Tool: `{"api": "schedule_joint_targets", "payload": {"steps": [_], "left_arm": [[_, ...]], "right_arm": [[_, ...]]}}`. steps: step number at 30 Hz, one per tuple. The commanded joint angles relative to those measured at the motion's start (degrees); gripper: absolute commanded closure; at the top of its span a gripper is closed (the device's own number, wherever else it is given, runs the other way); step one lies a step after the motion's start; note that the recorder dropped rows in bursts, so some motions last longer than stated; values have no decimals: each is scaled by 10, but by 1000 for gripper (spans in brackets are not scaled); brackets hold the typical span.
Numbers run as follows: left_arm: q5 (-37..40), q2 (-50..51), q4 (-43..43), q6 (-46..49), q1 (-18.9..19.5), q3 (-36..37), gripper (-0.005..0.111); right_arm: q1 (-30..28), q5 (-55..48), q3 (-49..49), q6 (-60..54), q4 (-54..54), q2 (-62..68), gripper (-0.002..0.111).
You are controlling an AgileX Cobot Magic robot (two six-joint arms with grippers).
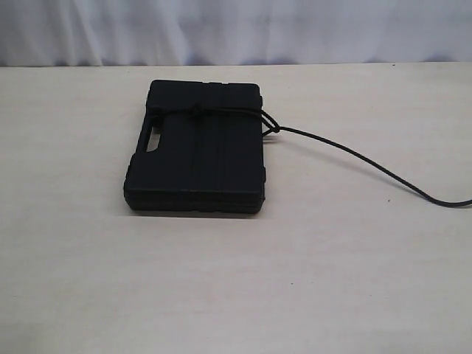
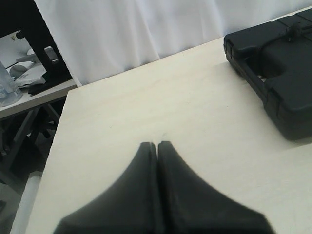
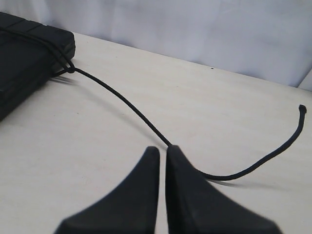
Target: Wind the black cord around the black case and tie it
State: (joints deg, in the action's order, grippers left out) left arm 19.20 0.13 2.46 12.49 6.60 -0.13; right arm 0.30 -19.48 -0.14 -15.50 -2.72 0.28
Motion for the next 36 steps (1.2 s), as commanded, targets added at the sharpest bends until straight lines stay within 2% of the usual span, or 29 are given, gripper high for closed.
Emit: {"api": "schedule_joint_targets", "payload": {"steps": [1,36], "left_arm": [[-5,-1,1,-3,2,1,107],[-12,-1,-1,-3,2,1,107]], "right_arm": [[-2,-2,1,1,4,-3,104],[-2,-2,1,1,4,-3,104]]}}
